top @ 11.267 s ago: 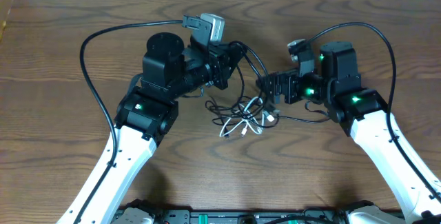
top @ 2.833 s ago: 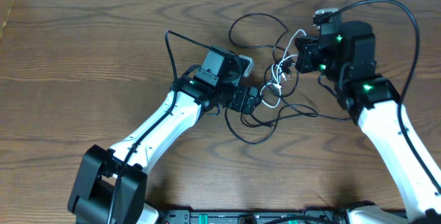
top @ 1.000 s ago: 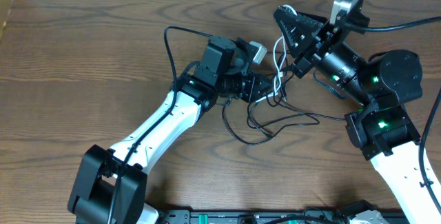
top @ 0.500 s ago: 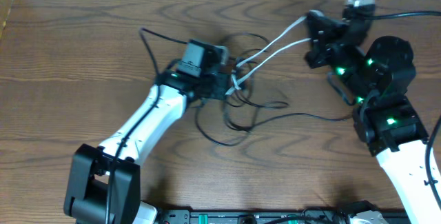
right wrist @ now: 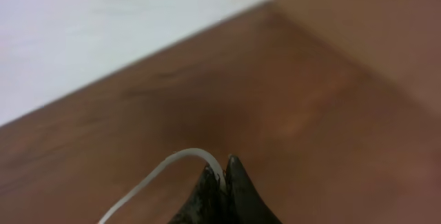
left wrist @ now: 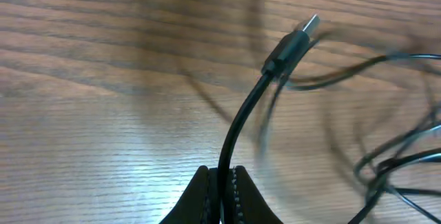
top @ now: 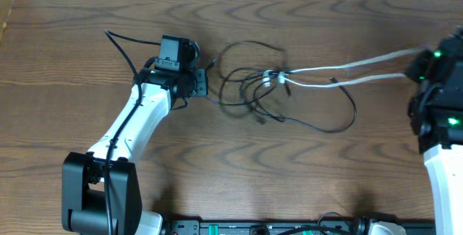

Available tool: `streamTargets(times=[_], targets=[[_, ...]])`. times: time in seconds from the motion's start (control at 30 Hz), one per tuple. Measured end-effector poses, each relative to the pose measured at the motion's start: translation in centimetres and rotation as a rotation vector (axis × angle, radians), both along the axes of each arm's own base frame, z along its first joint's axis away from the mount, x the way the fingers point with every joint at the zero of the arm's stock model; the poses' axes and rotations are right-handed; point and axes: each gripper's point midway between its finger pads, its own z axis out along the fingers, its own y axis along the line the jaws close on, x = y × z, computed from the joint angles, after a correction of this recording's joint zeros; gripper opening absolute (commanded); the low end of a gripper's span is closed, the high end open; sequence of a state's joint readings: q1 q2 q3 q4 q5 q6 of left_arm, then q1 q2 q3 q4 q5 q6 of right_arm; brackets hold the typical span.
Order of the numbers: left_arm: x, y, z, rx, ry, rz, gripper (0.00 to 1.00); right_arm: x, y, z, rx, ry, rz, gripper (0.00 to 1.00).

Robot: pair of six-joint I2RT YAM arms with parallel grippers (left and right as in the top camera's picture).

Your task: Untangle cables

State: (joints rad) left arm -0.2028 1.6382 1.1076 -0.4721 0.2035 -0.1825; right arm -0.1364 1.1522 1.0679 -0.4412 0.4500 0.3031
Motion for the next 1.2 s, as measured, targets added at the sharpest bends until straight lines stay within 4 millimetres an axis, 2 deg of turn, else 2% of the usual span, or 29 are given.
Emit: streamTargets(times=[0.1, 0.17, 0.23, 0.33, 0.37, 0.43, 0.47, 0.5, 0.67, 0.87, 0.97, 1.1, 1.2], targets=[[0.1, 0.0, 0.3, 0.001, -0.012, 0.001, 0.08, -1.4, -2.8, -0.5, -0.015, 0.032, -0.101, 0.01], [0.1, -0.1, 0.8, -0.005, -0.025, -0.001, 0.08, -1.5, -3.5, -1.1, -0.001, 0.046, -0.110, 0.01], [0.1, -0.3, 1.5, -0.022, -0.039, -0.008, 0.07, -0.9, -2.8, -1.5, 0.036, 0.041, -0.058, 0.01], [-0.2, -1.6, 2.4, -0.086, -0.048, -0.046, 0.08, 1.1, -0.2, -1.1, 0.103, -0.010, 0.093, 0.01], [-0.3, -2.1, 2.5, -0.108, -0.046, -0.061, 0.17, 1.9, 1.0, -0.8, 0.124, -0.032, 0.155, 0.01], [-0.7, -3.6, 2.9, -0.160, -0.043, -0.106, 0.77, 2.9, 3.3, -0.4, 0.156, -0.057, 0.270, 0.01], [-0.9, -4.5, 3.1, -0.186, -0.045, -0.132, 0.92, 3.2, 4.2, -0.3, 0.167, -0.063, 0.312, 0.01], [-1.1, -5.4, 3.4, -0.210, -0.048, -0.159, 0.96, 3.4, 5.3, -0.3, 0.179, -0.064, 0.355, 0.01], [-3.0, -9.9, 4.2, -0.286, -0.042, -0.293, 0.99, 3.6, 8.5, -0.7, 0.222, -0.047, 0.481, 0.01], [-5.6, -14.6, 4.5, -0.278, -0.062, -0.455, 0.98, 3.2, 9.6, -1.6, 0.250, -0.006, 0.519, 0.01], [-6.2, -15.8, 4.3, -0.226, -0.091, -0.489, 0.98, 3.0, 9.9, -1.8, 0.264, 0.002, 0.536, 0.01], [-5.5, -16.9, 4.5, -0.181, -0.162, -0.503, 0.97, 3.0, 10.7, -1.8, 0.287, 0.001, 0.573, 0.01], [-4.8, -17.6, 3.9, -0.166, -0.190, -0.504, 0.89, 3.0, 11.3, -1.7, 0.305, -0.002, 0.603, 0.01]])
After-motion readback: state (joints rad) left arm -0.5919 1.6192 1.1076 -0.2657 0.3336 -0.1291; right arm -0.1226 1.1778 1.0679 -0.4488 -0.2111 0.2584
